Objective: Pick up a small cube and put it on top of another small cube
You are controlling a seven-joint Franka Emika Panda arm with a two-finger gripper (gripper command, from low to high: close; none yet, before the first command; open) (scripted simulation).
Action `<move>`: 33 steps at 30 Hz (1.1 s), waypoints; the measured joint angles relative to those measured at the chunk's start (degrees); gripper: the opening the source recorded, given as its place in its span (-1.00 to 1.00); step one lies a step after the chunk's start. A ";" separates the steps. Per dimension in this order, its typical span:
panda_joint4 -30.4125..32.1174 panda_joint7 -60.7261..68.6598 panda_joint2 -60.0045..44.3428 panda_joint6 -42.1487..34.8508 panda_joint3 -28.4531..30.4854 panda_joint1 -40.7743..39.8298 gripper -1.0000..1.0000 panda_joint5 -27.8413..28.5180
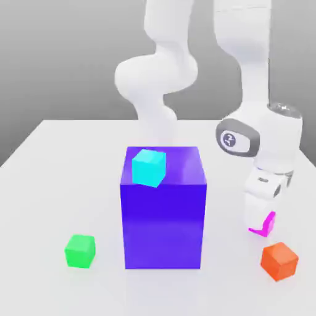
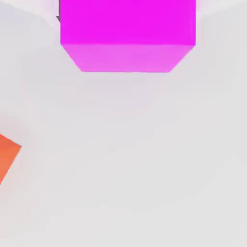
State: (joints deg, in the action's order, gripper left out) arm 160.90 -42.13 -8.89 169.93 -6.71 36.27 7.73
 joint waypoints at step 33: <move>-7.33 -17.33 13.32 -5.32 5.65 -17.08 -1.00 -8.03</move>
State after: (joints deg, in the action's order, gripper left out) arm 153.57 -59.46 4.43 164.61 -1.06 19.19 -0.29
